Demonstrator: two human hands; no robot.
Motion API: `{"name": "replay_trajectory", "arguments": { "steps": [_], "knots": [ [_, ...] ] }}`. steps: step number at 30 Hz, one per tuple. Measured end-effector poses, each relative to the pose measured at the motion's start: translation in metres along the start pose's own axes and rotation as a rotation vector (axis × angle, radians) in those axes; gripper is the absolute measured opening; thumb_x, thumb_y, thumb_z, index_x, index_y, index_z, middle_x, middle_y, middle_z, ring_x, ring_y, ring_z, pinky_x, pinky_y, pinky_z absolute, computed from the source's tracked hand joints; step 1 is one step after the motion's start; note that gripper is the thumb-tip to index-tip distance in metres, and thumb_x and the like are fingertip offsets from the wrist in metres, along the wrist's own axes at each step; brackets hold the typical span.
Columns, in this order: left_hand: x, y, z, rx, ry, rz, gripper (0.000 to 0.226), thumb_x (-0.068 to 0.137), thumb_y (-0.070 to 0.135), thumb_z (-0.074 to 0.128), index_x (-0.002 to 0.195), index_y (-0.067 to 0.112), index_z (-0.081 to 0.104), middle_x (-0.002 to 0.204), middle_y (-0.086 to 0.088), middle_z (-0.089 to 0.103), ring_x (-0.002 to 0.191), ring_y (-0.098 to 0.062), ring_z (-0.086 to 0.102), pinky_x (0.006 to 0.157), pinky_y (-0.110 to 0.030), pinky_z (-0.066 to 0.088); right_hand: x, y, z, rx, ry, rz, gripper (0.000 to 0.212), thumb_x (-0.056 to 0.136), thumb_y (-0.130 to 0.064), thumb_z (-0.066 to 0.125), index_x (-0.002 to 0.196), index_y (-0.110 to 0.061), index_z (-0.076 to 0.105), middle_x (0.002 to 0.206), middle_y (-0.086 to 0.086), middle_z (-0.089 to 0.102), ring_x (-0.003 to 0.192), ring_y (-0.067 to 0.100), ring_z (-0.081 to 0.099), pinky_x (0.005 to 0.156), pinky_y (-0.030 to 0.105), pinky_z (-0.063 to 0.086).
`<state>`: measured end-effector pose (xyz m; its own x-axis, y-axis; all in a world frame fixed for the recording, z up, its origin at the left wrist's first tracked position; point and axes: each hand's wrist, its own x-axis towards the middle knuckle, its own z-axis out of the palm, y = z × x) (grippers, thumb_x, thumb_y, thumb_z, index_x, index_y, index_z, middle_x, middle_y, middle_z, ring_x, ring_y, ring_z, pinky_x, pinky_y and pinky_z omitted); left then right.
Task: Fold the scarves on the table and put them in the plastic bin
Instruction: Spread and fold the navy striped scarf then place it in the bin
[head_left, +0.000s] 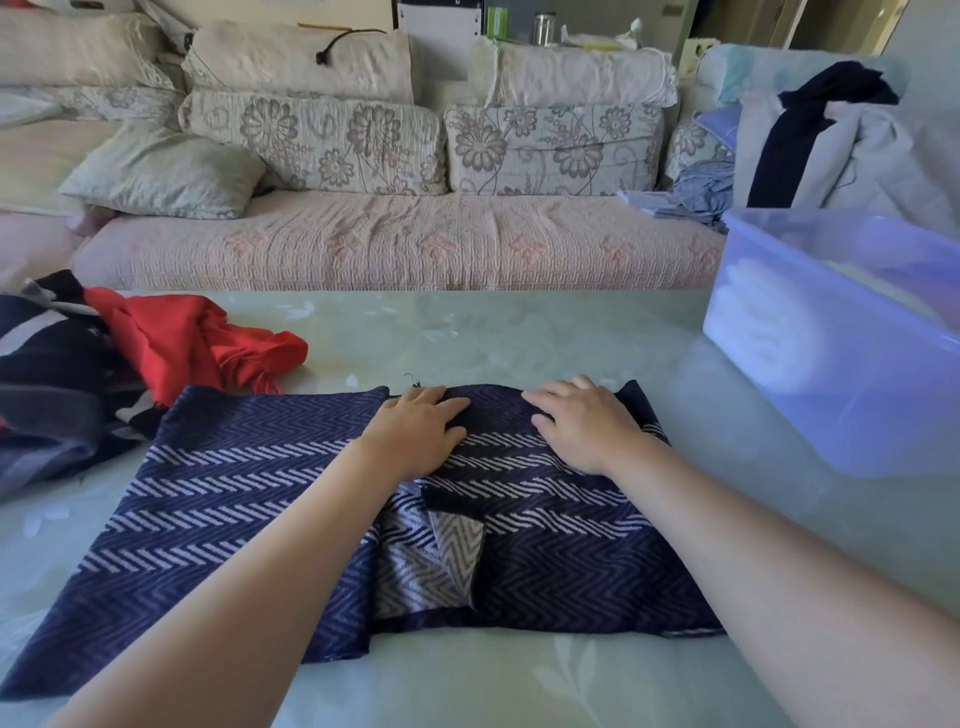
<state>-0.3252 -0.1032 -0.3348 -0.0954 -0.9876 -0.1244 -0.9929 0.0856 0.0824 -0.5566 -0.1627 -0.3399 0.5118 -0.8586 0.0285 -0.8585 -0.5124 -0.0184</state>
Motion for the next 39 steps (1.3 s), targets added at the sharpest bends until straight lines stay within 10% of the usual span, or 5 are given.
{"name": "replay_trajectory", "arguments": {
  "steps": [5,8,20,29,39],
  "knots": [
    [-0.042,0.007,-0.013,-0.020,0.183,0.250,0.054,0.095,0.009,0.045,0.143,0.033,0.044,0.150,0.008,0.041,0.140,-0.018,0.033,0.112,-0.039,0.029,-0.031,-0.013,-0.011,0.022,-0.102,0.043,0.051,0.106,-0.038,0.032,0.156,-0.030,0.027,0.167,0.006,0.008,0.151,0.027,0.017,0.120,0.047,0.019],
    [-0.076,0.024,-0.016,-0.142,0.027,0.362,0.077,0.076,-0.011,0.044,0.137,0.035,0.052,0.140,0.009,0.052,0.131,-0.016,0.045,0.107,-0.035,0.038,-0.049,-0.022,-0.022,0.025,-0.085,-0.001,0.048,0.104,-0.035,0.039,0.152,-0.033,0.037,0.166,0.006,0.014,0.150,0.024,0.015,0.120,0.046,0.018],
    [-0.135,0.020,-0.008,-0.207,0.147,0.344,0.030,0.072,-0.001,0.053,0.090,0.018,0.066,0.092,0.006,0.060,0.086,-0.014,0.055,0.076,-0.024,0.042,-0.132,-0.027,-0.058,0.388,-0.162,0.027,0.017,0.076,-0.025,0.071,0.086,-0.032,0.060,0.093,-0.013,0.057,0.086,0.009,0.056,0.071,0.022,0.039],
    [-0.146,0.016,0.000,-0.187,0.188,0.328,0.006,0.085,0.026,0.071,0.091,0.025,0.068,0.087,0.011,0.061,0.084,-0.012,0.057,0.077,-0.031,0.049,-0.180,0.007,-0.065,0.193,-0.389,0.051,0.047,0.055,-0.044,0.087,0.090,-0.033,0.057,0.100,-0.014,0.057,0.092,0.010,0.058,0.081,0.032,0.053],
    [-0.153,0.019,-0.007,-0.067,0.030,0.333,0.006,0.087,0.035,0.067,0.085,0.030,0.065,0.084,0.015,0.059,0.083,-0.005,0.056,0.078,-0.029,0.048,-0.205,0.035,-0.068,0.145,-0.272,0.062,0.026,0.077,-0.009,0.063,0.091,-0.026,0.077,0.078,-0.020,0.063,0.080,0.003,0.062,0.072,0.016,0.049]
  ]
}}
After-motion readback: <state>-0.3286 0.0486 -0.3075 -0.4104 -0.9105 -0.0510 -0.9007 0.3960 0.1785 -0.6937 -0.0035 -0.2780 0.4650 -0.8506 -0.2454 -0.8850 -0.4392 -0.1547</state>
